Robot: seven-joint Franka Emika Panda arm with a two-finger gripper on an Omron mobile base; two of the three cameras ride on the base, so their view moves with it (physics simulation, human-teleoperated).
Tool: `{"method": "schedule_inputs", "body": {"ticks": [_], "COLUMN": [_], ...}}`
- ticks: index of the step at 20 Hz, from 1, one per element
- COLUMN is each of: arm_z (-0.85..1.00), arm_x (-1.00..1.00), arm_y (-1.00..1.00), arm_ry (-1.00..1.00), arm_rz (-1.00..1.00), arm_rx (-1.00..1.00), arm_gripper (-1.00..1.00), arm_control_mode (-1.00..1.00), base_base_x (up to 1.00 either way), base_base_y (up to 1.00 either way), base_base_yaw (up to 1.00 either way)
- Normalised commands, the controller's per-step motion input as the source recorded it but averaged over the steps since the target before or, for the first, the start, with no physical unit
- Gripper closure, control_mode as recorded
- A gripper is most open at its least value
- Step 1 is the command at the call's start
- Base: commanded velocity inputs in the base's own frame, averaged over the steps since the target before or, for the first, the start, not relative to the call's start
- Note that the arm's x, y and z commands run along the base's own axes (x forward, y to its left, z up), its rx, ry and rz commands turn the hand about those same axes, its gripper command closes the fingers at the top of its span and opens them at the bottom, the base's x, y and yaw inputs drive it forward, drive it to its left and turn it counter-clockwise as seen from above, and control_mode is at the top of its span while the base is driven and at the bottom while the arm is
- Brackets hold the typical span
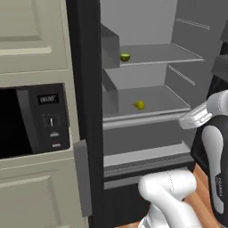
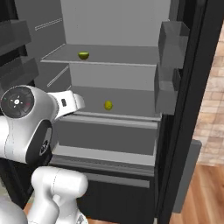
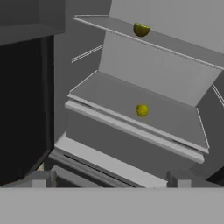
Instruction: Retrieve the kiwi and pear from the fridge and place them into the bowl on the dining table.
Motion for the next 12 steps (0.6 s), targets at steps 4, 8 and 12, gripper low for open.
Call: {"method": "schedule_inputs", "body": {"ticks": [4,8,12], "arm_z": [0.00,0.00,0.00], "arm_x": [0.00,0.00,0.00], "arm_y": [0.00,0.00,0.00], "arm_ry": [0.00,0.00,0.00], "arm_rz": [0.00,0.00,0.00], "arm_rx": [0.00,0.00,0.00], "arm_gripper": [-1.00,-1.00,-1.00], "arm_control_mode": [1.00,1.00,1.00], "base_base_x": [1.00,1.00,1.00], "base_base_y": [0.00,-0.03,-0.04], "base_base_yaw": [0.00,0.07,0.12]}}
